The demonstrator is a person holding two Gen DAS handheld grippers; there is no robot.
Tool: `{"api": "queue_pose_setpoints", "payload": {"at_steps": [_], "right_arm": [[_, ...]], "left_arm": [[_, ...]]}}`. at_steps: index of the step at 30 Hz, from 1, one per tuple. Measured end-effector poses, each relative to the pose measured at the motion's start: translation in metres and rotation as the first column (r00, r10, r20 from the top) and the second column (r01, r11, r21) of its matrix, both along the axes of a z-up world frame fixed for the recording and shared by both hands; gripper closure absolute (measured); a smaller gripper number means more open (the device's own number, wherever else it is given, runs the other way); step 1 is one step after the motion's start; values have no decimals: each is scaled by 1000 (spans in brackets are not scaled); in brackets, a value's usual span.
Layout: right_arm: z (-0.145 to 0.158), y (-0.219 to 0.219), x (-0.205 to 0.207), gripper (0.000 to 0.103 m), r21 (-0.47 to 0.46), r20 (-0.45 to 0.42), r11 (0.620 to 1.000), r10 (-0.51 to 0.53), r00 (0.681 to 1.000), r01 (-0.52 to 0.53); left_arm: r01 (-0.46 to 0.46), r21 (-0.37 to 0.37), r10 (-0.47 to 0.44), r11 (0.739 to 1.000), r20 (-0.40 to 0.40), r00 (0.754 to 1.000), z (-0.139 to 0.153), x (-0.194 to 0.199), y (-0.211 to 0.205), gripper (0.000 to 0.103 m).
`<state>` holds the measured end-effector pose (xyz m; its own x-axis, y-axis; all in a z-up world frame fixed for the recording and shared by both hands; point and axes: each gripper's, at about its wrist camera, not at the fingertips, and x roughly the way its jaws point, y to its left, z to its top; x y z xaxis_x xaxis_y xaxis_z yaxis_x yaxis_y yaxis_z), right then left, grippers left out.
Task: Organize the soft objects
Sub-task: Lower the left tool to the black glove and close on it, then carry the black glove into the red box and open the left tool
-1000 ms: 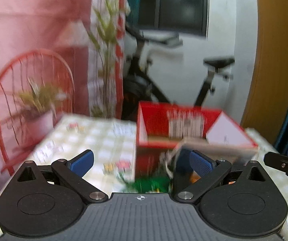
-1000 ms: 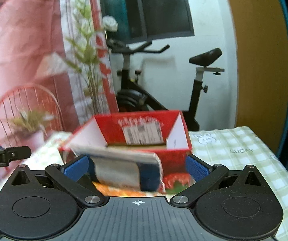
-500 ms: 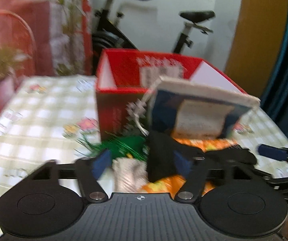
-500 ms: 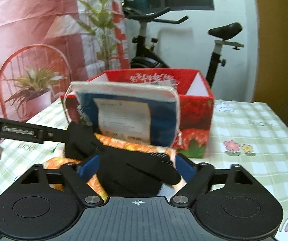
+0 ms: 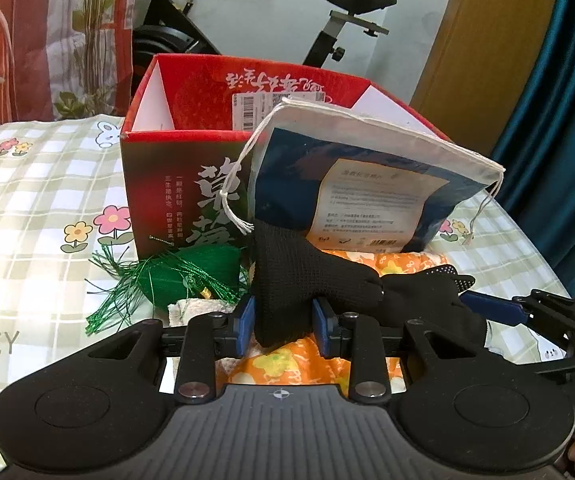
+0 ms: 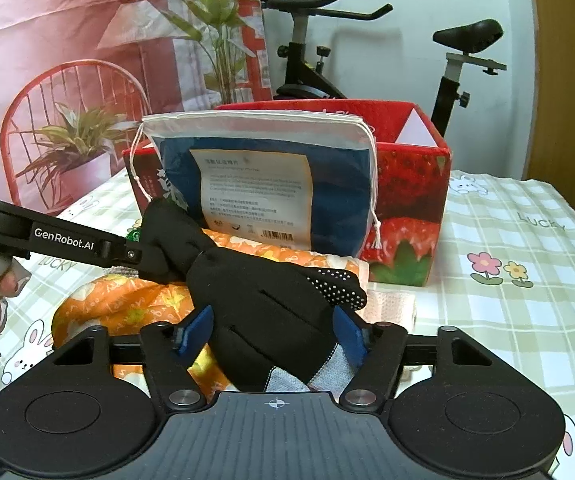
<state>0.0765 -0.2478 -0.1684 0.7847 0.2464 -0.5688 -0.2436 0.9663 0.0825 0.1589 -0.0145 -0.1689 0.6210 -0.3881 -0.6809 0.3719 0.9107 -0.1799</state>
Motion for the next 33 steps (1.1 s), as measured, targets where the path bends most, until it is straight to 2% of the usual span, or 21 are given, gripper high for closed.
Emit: {"api": "queue_pose_setpoints", "payload": {"at_steps": [1, 3, 4, 6, 9, 15, 26, 33], "right_arm": [[0, 0, 0, 47, 4, -1, 1000, 3, 1000, -3], [1, 0, -1, 59, 6, 3, 1000, 3, 1000, -3], [2, -1, -2, 63, 6, 7, 1000, 4, 1000, -4], [5, -2, -3, 78, 12, 15, 1000, 9, 1000, -9], [8, -4, -6, 87, 27, 18, 1000, 9, 1000, -10], [21, -11, -16, 91, 46, 62, 999, -21, 998, 18], [63, -20, -42, 91, 50, 216, 998, -38, 976, 28], [99, -14, -29, 91, -2, 302, 1000, 17, 953, -17]], "left_arm": [[4, -5, -4, 1000, 4, 1000, 0, -2, 0, 86], [3, -13, -3, 1000, 20, 1000, 2, -9, 0, 89], [4, -22, -3, 1000, 24, 1000, 5, -12, 0, 95], [3, -45, -2, 999, 31, 1000, 7, -18, 2, 96], [12, -48, -10, 999, 47, 999, 11, -27, 2, 96], [49, -65, -43, 997, 85, 995, 20, -46, -2, 96], [93, -89, -70, 992, 232, 970, 56, -71, -3, 96], [69, -111, -34, 991, 290, 956, 82, -58, -1, 96]]}}
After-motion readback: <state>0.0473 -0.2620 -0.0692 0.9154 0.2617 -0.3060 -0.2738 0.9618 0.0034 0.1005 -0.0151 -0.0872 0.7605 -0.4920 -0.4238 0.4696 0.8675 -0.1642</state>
